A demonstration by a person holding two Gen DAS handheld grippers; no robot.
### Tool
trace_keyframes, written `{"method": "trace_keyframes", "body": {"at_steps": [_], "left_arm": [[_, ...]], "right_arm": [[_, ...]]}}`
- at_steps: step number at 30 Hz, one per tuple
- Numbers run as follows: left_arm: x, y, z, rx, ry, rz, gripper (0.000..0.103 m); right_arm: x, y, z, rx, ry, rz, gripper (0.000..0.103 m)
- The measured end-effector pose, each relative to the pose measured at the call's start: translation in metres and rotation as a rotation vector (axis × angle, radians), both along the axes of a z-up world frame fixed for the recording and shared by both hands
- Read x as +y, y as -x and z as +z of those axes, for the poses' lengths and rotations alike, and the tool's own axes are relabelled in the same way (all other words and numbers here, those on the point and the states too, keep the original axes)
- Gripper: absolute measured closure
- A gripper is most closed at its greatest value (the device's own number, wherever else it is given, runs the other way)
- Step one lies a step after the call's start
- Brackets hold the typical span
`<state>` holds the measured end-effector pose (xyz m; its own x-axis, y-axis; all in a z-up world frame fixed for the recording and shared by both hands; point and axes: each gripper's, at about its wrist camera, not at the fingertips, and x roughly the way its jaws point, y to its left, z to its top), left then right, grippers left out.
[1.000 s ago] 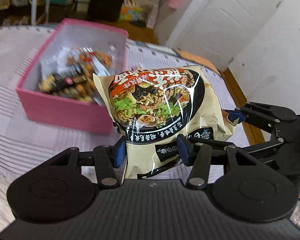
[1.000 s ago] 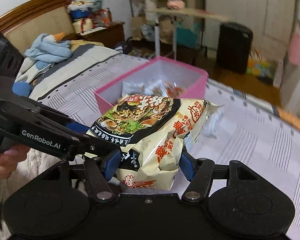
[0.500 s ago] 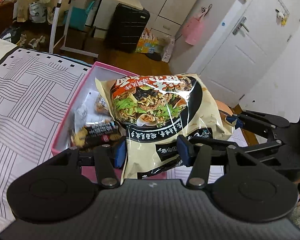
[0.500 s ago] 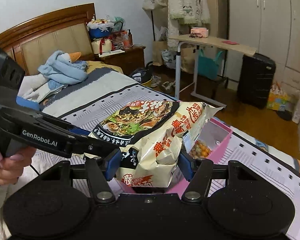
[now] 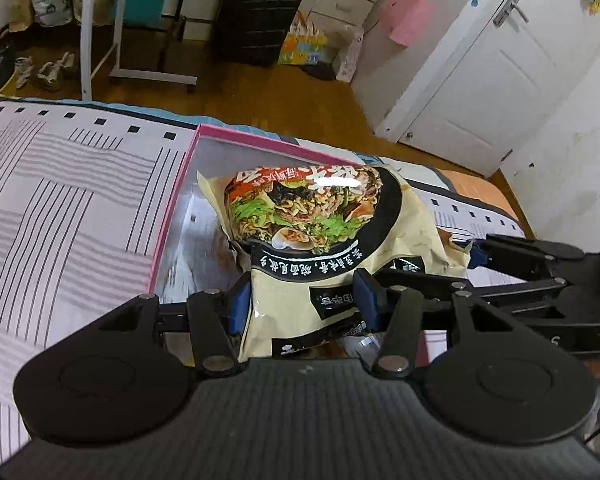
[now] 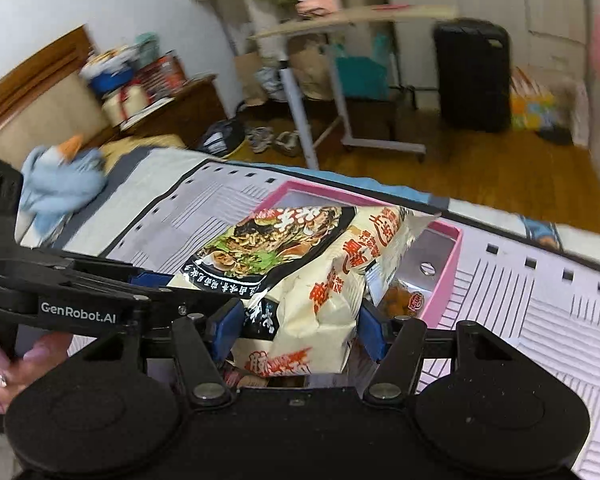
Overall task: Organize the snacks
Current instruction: 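Lift the noodle bag with the left tool into the pink box and release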
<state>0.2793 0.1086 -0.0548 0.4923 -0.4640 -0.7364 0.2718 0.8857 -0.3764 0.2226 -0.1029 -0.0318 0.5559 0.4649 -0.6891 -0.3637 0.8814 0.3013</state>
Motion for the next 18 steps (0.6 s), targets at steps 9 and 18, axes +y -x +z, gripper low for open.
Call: {"method": "trace_keyframes", "body": {"at_steps": [9,18], "left_arm": [[-0.011,-0.033,-0.029,0.008,-0.073,0.066,0.052],[-0.013,0.027,0.003,-0.186,-0.189,0.082,0.041]], "right_arm": [[0.000,-0.024,-0.029,0.076,-0.063,-0.102,0.030],[0.009,0.026,-0.012,-0.082,0.140,-0.017,0.020]]}}
